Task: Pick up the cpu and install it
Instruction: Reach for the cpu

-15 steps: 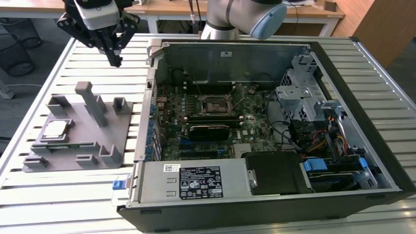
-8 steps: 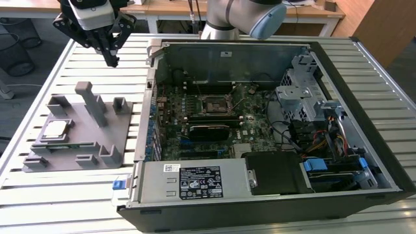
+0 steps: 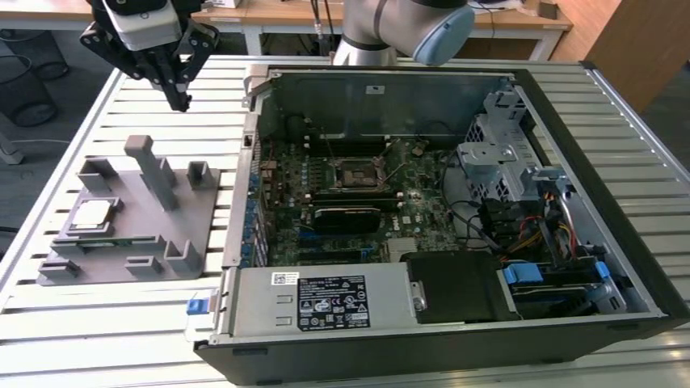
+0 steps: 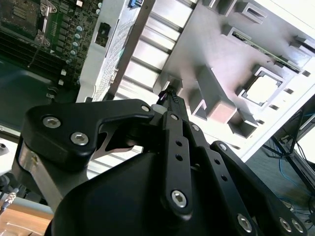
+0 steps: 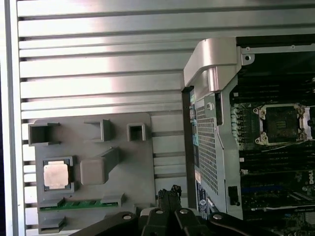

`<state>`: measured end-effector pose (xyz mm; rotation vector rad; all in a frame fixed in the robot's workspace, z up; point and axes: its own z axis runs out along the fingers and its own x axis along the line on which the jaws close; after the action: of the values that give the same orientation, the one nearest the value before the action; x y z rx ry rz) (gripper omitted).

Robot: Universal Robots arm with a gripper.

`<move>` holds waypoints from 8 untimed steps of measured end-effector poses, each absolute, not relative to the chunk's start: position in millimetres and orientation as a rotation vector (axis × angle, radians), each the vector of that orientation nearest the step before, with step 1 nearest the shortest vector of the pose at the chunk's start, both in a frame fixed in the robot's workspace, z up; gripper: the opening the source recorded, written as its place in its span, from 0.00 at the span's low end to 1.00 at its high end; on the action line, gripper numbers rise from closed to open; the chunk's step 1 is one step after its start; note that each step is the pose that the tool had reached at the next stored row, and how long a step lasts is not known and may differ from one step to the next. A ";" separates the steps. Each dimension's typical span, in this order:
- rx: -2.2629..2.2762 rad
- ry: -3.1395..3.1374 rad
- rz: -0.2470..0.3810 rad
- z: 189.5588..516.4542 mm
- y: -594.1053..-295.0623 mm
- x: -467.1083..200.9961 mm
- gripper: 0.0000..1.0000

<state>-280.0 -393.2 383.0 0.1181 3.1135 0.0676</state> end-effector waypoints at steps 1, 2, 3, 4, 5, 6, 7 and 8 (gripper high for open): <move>0.118 3.114 0.068 382.9 -393.2 -280.9 0.11; 0.118 3.114 0.068 382.8 -393.1 -281.7 0.11; 0.118 3.114 0.068 382.7 -393.0 -282.6 0.11; 0.118 3.114 0.068 382.5 -392.9 -284.4 0.11; 0.118 3.114 0.068 382.4 -392.9 -285.3 0.11; 0.118 3.114 0.068 382.3 -392.8 -286.2 0.11; 0.118 3.114 0.068 382.2 -392.7 -287.2 0.11; 0.118 3.114 0.068 382.0 -392.5 -289.0 0.11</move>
<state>-289.0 -392.5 382.0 0.1181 3.1136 0.0676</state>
